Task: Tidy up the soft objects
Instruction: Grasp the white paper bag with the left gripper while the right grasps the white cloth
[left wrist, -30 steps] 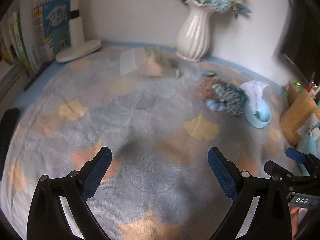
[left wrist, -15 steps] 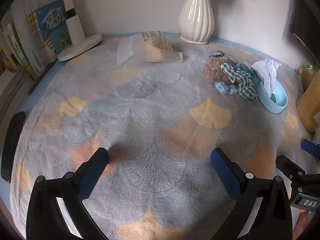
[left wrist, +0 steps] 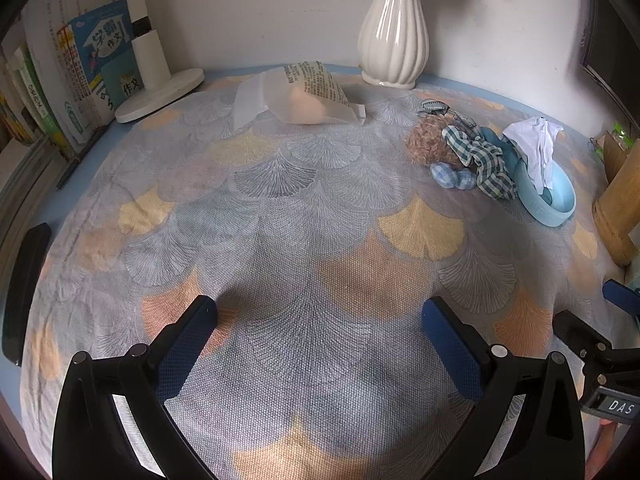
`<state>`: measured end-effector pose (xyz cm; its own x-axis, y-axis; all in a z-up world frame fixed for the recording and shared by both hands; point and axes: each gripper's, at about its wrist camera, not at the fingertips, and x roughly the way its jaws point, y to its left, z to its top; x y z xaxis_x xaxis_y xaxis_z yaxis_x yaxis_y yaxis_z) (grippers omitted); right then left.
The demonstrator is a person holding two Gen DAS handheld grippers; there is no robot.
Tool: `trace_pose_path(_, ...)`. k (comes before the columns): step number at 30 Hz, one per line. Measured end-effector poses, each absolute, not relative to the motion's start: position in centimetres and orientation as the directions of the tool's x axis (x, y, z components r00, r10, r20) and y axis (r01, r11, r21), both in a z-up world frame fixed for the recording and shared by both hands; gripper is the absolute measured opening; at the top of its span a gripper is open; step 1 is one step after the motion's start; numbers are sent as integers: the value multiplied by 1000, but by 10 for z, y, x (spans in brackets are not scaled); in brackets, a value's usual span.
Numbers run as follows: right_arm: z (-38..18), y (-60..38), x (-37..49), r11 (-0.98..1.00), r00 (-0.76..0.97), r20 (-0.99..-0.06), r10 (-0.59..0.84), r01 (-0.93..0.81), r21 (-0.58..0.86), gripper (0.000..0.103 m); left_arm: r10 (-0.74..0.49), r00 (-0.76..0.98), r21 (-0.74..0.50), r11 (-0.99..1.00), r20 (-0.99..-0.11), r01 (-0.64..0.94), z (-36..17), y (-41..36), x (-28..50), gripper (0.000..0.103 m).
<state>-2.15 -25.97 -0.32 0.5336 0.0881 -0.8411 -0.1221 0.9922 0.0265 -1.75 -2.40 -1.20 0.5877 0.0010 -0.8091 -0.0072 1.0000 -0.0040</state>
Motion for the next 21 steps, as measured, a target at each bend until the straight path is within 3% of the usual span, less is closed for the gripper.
trace_pose_path(4, 5, -264, -29, 996, 575, -815, 75, -90, 29, 103, -52, 546, -47, 999, -836, 23, -8, -19, -13, 102)
trace_pose_path(7, 9, -274, -28, 994, 578, -809, 112, -71, 87, 103, -233, 507, -242, 969, -830, 49, 8, 3, -2, 102)
trace_pose_path(9, 12, -275, -23, 993, 568, -814, 122, -69, 101, 103, -274, 539, -305, 952, -797, 33, 29, 22, 9, 102)
trace_pose_path(13, 37, -260, -10, 993, 599, -793, 109, -105, 58, 103, -188, 606, -207, 978, -773, 39, 61, 35, 38, 102)
trace_pose_path(17, 45, -244, 22, 992, 599, -798, 68, -125, -10, 103, -179, 607, -188, 981, -774, 50, 62, 36, 86, 102)
trace_pose_path(21, 51, -249, 49, 988, 607, -781, 145, -136, 78, 102, -126, 619, -149, 989, -775, 14, 49, 34, 115, 102)
